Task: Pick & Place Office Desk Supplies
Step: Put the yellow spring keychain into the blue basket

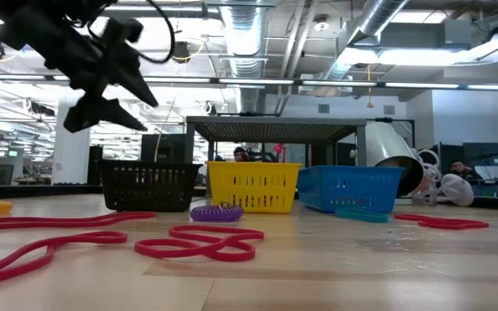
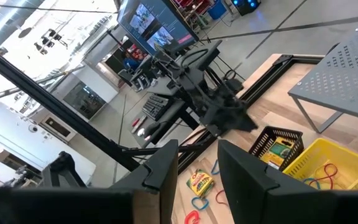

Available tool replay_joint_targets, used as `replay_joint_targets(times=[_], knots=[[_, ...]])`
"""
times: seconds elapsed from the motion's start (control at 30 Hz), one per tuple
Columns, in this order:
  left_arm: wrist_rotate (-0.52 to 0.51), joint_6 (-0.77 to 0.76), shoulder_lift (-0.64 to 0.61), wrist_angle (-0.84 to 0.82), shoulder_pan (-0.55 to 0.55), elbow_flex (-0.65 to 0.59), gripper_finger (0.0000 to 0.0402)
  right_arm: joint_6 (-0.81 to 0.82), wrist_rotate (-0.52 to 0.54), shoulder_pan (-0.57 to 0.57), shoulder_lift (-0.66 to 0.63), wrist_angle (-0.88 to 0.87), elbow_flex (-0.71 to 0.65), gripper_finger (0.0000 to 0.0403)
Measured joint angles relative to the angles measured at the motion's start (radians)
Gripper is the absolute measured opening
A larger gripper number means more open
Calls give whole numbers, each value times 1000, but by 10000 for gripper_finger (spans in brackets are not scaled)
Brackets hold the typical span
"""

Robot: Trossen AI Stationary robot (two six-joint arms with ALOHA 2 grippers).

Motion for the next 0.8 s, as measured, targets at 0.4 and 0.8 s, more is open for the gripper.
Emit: replay_joint_targets(times=[0.4,0.8], knots=[[599,287,11,2,-173,0,180,-10,0,0,0,0,0,111],[603,384,112,-2,-375,12,143,-2,1,0,0,6,0,111]])
